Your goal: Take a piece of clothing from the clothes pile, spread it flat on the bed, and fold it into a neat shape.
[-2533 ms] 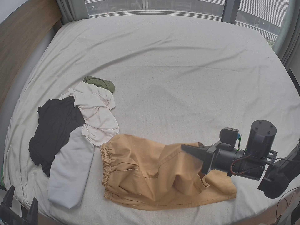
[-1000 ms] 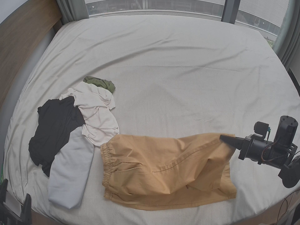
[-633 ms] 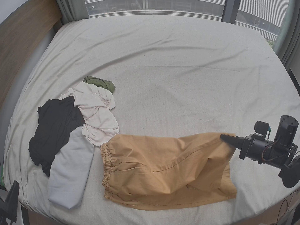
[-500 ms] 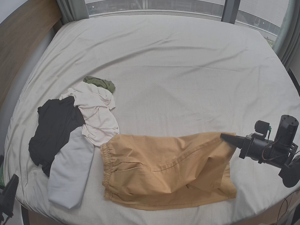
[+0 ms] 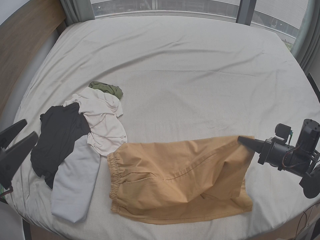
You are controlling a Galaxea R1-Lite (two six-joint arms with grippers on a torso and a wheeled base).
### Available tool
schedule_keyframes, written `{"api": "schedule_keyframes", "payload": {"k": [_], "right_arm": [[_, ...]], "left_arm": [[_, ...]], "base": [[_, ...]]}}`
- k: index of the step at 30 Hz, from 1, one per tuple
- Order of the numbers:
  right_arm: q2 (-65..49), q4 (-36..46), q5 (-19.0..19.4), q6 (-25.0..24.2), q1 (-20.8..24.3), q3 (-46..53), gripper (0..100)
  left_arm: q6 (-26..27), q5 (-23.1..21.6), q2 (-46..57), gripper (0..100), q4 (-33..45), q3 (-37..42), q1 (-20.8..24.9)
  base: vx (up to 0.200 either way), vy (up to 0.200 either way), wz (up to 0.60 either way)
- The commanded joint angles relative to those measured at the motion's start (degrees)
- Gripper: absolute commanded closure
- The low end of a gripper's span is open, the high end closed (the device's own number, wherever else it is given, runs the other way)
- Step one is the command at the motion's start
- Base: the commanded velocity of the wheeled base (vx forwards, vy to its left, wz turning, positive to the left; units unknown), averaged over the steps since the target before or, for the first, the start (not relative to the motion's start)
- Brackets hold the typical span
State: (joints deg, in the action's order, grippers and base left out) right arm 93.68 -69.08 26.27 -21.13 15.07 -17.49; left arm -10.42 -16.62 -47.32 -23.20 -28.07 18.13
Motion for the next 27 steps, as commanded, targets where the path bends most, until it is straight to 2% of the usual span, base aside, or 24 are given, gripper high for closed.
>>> {"api": "schedule_keyframes", "payload": {"k": [1,17,23,27], "right_arm": [[-0.7,-0.2,0.0,0.0,-0.2,0.3,100],[-0.7,0.2,0.3,0.0,-1.4,-0.3,100],[-0.3,0.3,0.4,0.0,-2.0,-1.1,100],[0.2,0.3,0.4,0.0,-1.8,-1.6,100]], "left_arm": [[-0.2,-2.4,-7.4,0,-0.4,-1.8,0.0],[-1.4,-1.9,-16.0,0,-2.7,0.7,0.2],[-6.0,-2.4,-18.7,0,-2.7,1.4,0.0],[-7.2,-2.5,-19.9,0,-2.8,2.0,0.1]], "base": [[0.0,0.0,0.0],[0.0,0.0,0.0],[0.0,0.0,0.0],[0.0,0.0,0.0]]}}
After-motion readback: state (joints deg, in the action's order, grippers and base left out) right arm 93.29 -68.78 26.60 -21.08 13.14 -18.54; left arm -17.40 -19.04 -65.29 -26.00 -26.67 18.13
